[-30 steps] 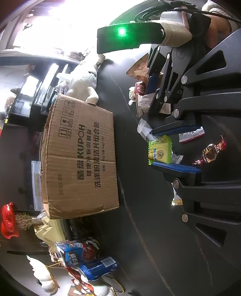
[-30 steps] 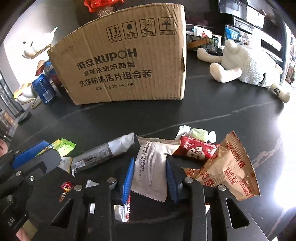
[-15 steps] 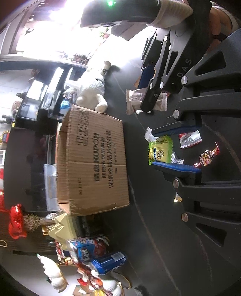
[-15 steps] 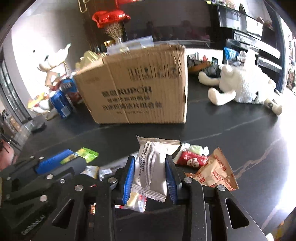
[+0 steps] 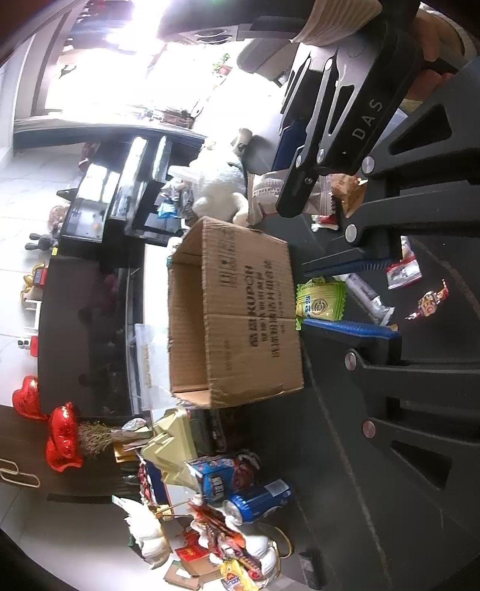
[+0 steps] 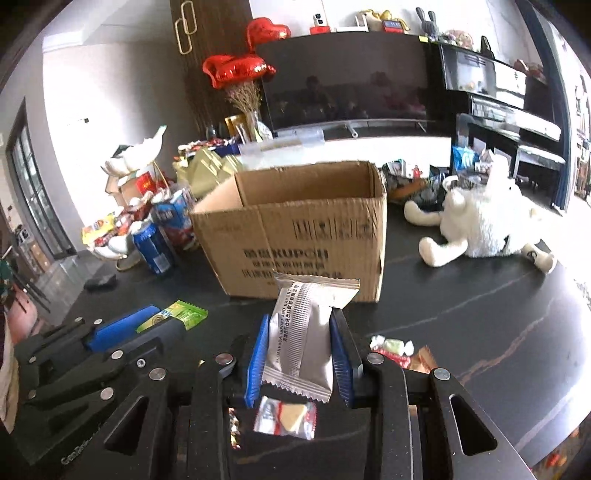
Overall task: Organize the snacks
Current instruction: 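Lift both snacks and carry them over the cardboard box, then open both tools to drop the snacks into the box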
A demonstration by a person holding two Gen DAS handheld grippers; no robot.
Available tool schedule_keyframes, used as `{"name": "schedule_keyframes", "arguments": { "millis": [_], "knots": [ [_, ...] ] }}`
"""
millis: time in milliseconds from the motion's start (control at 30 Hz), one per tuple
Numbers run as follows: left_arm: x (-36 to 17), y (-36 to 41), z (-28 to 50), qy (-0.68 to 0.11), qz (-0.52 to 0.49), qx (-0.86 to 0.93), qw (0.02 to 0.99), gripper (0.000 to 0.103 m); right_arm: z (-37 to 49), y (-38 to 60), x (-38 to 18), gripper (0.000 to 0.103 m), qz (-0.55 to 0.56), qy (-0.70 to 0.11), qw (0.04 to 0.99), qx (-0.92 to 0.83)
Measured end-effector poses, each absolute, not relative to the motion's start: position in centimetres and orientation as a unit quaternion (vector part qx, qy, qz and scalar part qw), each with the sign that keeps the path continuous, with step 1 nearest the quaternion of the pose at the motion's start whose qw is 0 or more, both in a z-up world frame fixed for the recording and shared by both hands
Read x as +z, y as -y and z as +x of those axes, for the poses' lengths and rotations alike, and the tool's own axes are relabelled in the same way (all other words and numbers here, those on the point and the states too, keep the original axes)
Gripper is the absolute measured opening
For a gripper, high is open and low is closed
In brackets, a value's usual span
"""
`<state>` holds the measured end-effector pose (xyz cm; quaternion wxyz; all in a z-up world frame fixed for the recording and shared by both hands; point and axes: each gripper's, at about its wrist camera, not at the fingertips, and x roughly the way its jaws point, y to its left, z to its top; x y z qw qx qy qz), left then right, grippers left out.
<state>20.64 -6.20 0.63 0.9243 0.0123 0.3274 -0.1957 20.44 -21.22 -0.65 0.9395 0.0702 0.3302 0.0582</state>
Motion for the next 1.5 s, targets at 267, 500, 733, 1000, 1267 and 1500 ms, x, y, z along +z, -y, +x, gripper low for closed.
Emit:
{"name": "schedule_keyframes", "arguments": {
  "millis": [267, 500, 733, 1000, 1267, 1500],
  "knots": [
    [2.6, 5.6, 22.5, -0.312, 0.012, -0.190, 0.931, 0.019, 21.8, 20.8, 1.3, 0.034, 0.077, -0.318, 0.943, 0.066],
    [4.6, 5.5, 24.2, -0.296, 0.013, -0.192, 0.935, 0.018, 23.3, 20.6, 3.0, 0.034, 0.073, -0.306, 0.947, 0.066],
    [6.2, 5.6, 26.9, -0.288, 0.011, -0.188, 0.939, 0.018, 25.8, 20.8, 4.9, 0.034, 0.070, -0.295, 0.951, 0.065],
    [7.1, 6.2, 30.3, -0.284, 0.026, -0.187, 0.940, 0.018, 29.1, 20.8, 6.1, 0.034, 0.057, -0.292, 0.953, 0.063],
    [6.8, 6.7, 34.5, -0.295, 0.032, -0.190, 0.936, 0.019, 33.1, 20.8, 5.6, 0.034, 0.044, -0.307, 0.948, 0.071],
    [6.0, 7.0, 37.8, -0.303, 0.035, -0.183, 0.935, 0.038, 35.9, 21.2, 4.9, 0.040, 0.031, -0.309, 0.949, 0.060]
  ]
}}
